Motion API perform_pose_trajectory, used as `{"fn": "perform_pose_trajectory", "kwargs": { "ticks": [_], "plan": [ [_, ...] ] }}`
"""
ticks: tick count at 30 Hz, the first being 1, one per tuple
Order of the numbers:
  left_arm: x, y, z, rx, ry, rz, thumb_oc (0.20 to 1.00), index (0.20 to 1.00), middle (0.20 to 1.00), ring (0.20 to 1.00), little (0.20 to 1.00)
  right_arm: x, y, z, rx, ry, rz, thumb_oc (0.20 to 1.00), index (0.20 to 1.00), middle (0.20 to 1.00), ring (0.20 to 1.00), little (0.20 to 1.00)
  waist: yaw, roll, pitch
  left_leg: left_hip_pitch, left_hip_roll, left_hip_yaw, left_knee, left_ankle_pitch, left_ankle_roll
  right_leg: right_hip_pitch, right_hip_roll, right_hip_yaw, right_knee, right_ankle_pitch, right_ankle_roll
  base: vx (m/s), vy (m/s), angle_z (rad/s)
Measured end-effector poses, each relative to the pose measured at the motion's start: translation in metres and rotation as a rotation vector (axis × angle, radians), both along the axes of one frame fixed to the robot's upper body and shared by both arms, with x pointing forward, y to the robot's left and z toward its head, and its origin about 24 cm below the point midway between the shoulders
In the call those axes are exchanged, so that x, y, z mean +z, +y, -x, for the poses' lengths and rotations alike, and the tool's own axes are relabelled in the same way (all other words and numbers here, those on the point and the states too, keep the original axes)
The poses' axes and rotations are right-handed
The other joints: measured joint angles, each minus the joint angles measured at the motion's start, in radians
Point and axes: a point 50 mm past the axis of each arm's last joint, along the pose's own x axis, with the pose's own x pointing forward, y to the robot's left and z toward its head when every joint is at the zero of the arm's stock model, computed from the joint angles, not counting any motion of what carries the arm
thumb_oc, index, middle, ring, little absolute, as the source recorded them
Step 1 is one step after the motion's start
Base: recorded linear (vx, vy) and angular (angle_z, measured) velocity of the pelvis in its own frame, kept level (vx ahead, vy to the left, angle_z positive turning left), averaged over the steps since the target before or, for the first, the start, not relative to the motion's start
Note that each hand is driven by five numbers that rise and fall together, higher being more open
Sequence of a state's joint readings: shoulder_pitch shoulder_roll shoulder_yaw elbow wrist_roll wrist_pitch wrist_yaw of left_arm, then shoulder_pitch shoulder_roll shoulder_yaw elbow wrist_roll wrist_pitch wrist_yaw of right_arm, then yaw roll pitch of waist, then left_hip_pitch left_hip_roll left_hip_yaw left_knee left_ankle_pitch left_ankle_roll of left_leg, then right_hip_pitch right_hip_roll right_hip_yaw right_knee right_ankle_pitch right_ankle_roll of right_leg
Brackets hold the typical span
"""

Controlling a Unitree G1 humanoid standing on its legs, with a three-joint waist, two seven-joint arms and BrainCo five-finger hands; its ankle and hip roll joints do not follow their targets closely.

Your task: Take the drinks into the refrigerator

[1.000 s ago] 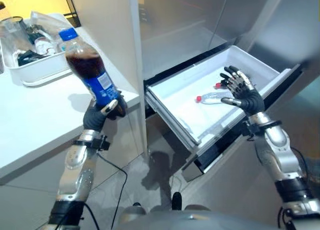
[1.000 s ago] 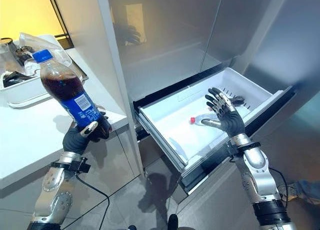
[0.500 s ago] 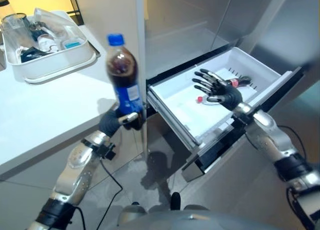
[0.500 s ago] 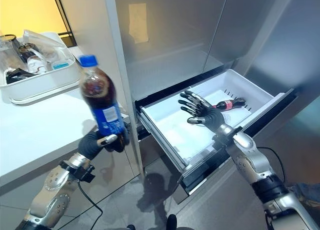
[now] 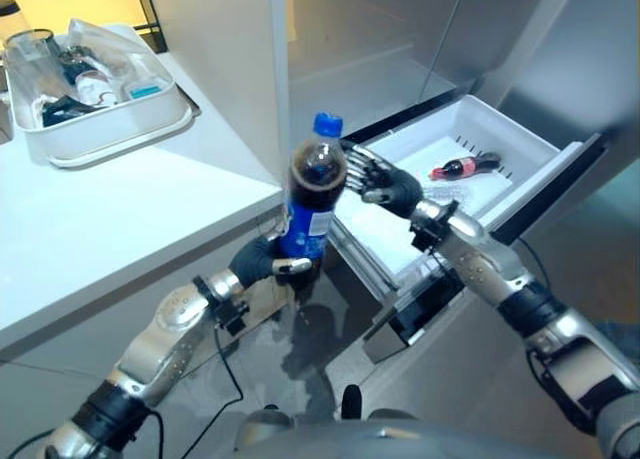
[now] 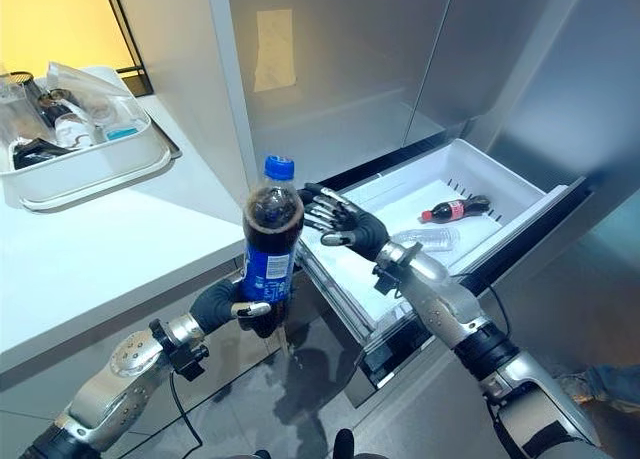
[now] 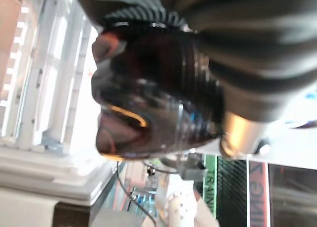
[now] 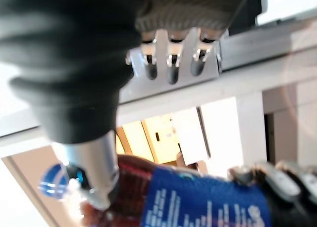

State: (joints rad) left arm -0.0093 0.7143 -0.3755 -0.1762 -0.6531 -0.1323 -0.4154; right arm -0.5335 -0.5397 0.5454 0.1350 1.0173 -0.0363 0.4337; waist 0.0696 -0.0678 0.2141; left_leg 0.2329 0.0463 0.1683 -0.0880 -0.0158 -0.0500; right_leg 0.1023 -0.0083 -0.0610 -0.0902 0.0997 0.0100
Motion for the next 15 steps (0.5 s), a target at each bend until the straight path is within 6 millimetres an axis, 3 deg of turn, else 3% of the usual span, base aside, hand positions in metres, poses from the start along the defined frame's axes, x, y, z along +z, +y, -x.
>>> {"fn": "perform_pose_trajectory", "kwargs": {
  "ticks": [4,15],
  "plan": [
    [-0.001,0.0,0.001,-0.012,0.002,-0.026,0.2,0.2,0.2,0.2,0.2,0.017,0.027,0.027,0.206,-0.071,-0.008,1.0,1.0,1.0,1.0,1.0,0.0,0.01,-0.001,0.0,0.001,0.0,0.0,0.0,0.0,0.0,0.0,0.0,0.0,0.0,0.0,0.0,0.0,0.0],
    [-0.001,-0.001,0.002,-0.036,-0.02,-0.061,0.2,0.2,0.2,0.2,0.2,0.015,0.022,0.032,0.253,-0.05,0.075,1.0,1.0,1.0,1.0,1.0,0.0,0.014,-0.004,0.001,0.0,0.001,0.0,0.0,0.0,0.0,0.001,0.001,0.0,0.002,-0.003,0.0,0.0,0.0]
  ]
}}
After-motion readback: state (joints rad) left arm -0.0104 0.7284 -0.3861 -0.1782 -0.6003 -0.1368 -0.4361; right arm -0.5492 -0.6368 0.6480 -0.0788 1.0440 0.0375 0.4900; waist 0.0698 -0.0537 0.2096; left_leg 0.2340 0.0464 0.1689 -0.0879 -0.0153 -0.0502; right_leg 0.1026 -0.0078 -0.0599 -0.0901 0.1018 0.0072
